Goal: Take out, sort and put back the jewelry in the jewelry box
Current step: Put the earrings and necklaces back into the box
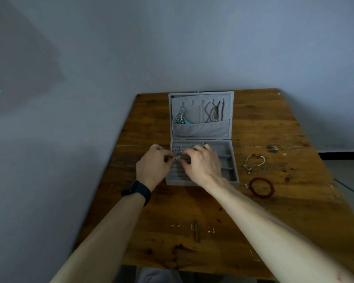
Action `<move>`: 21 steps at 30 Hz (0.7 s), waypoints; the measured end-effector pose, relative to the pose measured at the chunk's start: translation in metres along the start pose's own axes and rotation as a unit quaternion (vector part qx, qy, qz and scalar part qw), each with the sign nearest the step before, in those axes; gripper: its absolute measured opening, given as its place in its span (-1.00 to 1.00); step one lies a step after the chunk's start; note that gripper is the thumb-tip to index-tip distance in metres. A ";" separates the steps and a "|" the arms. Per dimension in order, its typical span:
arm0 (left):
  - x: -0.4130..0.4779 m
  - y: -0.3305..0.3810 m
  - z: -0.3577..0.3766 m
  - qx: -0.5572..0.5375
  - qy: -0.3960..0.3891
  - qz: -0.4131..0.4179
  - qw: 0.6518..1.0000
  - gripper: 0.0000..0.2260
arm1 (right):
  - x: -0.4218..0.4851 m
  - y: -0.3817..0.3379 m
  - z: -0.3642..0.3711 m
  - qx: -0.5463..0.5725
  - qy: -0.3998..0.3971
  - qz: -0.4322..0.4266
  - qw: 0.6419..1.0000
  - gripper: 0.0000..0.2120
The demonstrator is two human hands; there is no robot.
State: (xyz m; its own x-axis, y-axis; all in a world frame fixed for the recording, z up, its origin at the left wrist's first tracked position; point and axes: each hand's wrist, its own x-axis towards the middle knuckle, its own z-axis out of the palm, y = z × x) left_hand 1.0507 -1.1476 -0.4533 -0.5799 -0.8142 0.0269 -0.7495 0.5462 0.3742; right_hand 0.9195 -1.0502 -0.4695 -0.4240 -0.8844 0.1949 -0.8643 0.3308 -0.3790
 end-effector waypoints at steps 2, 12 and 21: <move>0.001 -0.001 0.000 0.005 -0.001 0.004 1.000 -0.79 | 0.003 -0.004 0.003 -0.005 -0.012 0.001 1.000 -0.66; 0.007 -0.001 -0.001 0.012 -0.010 -0.001 1.000 -0.83 | 0.014 -0.006 0.008 -0.009 -0.029 0.000 1.000 -0.75; 0.007 0.000 0.000 0.018 -0.007 -0.008 1.000 -0.84 | 0.012 -0.005 0.011 -0.001 -0.026 0.010 1.000 -0.73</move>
State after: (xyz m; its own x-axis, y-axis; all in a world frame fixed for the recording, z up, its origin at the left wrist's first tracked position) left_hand 1.0466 -1.1532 -0.4533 -0.5725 -0.8198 0.0074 -0.7694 0.5404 0.3404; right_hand 0.9211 -1.0662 -0.4748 -0.4261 -0.8938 0.1400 -0.8563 0.3486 -0.3811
